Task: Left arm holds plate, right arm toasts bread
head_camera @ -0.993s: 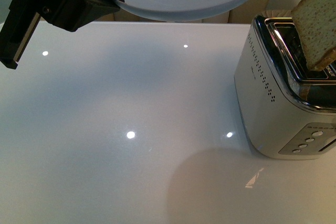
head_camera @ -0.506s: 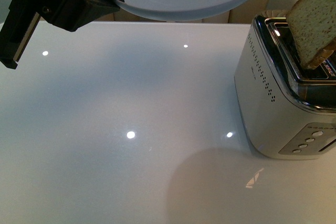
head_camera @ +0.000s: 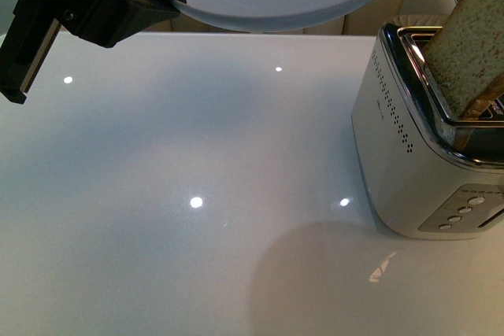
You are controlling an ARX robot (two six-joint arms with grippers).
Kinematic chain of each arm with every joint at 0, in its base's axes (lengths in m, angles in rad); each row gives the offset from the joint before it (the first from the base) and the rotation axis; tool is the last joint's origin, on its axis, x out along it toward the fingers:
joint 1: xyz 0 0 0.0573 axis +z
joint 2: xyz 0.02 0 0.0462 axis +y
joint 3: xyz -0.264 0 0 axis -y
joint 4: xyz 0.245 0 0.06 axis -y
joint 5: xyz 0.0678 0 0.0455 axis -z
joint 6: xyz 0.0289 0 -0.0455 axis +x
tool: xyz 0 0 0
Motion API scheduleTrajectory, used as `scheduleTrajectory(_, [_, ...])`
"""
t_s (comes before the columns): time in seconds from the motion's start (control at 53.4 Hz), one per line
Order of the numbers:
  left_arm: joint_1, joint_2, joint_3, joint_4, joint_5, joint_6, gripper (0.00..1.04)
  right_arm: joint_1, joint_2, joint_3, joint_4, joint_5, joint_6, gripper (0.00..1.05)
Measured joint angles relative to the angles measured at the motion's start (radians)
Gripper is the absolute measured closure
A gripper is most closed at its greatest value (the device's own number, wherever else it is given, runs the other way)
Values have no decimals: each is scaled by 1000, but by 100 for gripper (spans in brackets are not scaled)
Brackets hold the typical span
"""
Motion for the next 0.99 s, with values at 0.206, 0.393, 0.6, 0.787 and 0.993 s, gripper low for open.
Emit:
scheduleTrajectory(0.206, [0,0,0,0,0,0,102,0,38,9,-8,-9,-1,102])
scheduleTrajectory(0.393, [0,0,0,0,0,0,102,-1,84,9,1,-22,-5,102])
scheduleTrajectory(0.6, [0,0,0,0,0,0,102,-2,123,3,21,-29,-23,102])
scheduleTrajectory(0.787, [0,0,0,0,0,0,102,-3,126,-5,26,-47,-23,83])
scheduleTrajectory(0.993, [0,0,0,0,0,0,102,-4,134,-23,34,-51,-23,56])
